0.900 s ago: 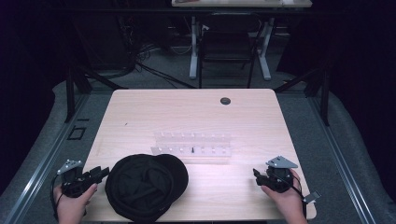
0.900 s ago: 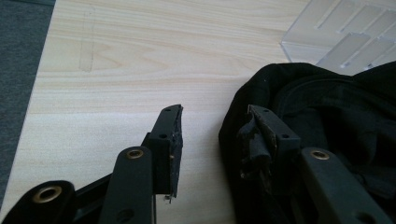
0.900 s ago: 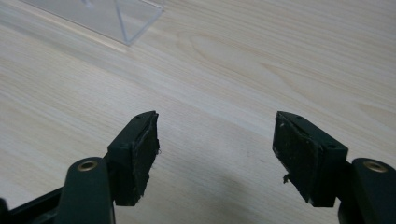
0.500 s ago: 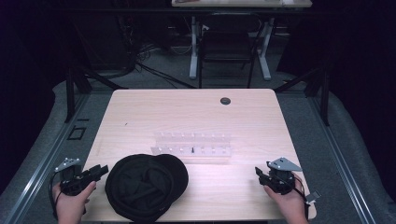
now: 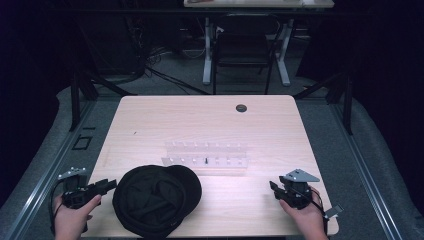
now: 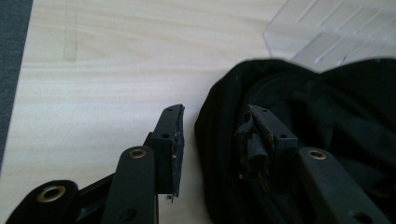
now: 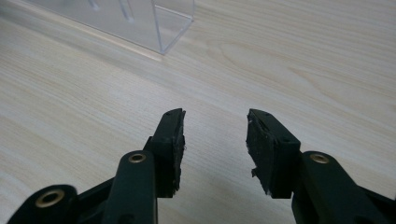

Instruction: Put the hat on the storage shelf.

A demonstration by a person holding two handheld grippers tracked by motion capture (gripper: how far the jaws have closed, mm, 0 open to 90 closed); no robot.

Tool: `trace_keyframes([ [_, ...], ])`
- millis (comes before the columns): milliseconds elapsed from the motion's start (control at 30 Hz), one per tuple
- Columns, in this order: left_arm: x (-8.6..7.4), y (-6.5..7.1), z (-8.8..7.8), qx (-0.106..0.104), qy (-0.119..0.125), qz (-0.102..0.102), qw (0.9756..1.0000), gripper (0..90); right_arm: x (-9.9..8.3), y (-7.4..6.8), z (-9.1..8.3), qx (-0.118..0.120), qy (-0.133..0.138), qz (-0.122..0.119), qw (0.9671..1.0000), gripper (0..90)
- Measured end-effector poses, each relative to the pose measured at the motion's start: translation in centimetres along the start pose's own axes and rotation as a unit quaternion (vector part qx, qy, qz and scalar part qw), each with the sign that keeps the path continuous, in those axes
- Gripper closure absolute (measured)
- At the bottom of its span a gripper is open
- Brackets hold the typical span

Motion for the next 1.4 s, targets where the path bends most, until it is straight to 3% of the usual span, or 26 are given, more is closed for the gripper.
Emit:
trace_keyframes([
  [200, -0.1, -0.1, -0.9, -0.002, -0.023, -0.007, 0.9997, 58.6, -0.1, -0.5, 0.3, -0.001, -0.004, -0.005, 1.0000, 56.3],
  [400, -0.2, -0.3, -1.8, -0.004, -0.054, -0.028, 0.9982, 59.8, 0.1, -0.6, 0.3, 0.000, -0.001, 0.011, 0.9999, 55.9],
  [467, -0.6, -0.4, -2.0, 0.000, -0.079, -0.030, 0.9964, 59.7, 0.1, -0.4, 0.1, -0.001, -0.007, 0.017, 0.9998, 55.9],
  [700, -1.8, 0.0, -2.0, -0.001, -0.110, -0.047, 0.9929, 59.5, 0.0, 0.0, 0.0, -0.002, -0.010, 0.036, 0.9993, 56.2],
  [800, -2.5, 0.5, -1.7, -0.006, -0.134, -0.062, 0.9890, 61.0, 0.0, -0.1, 0.0, 0.000, -0.010, 0.041, 0.9991, 56.1],
  [1100, -2.7, 0.8, -1.3, -0.006, -0.143, -0.084, 0.9861, 63.8, 0.0, -0.1, 0.0, 0.002, -0.008, 0.048, 0.9988, 56.0],
  [1133, -2.9, 0.8, -1.2, -0.007, -0.149, -0.090, 0.9847, 63.9, 0.0, 0.0, -0.1, 0.001, -0.009, 0.047, 0.9988, 56.0],
  [1400, -3.7, 1.0, -0.9, -0.007, -0.163, -0.112, 0.9803, 63.9, 0.0, -0.1, -0.1, 0.003, -0.011, 0.052, 0.9986, 56.0],
])
Point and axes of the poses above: each handheld gripper's, and its own axes: z roughly forward along the jaws, x roughly out of its top, y roughly to its right, the point moved 8 cm from there along z, roughly forward along the jaws, and after that the axes turned 11 degrees about y, right-handed, at the moved point
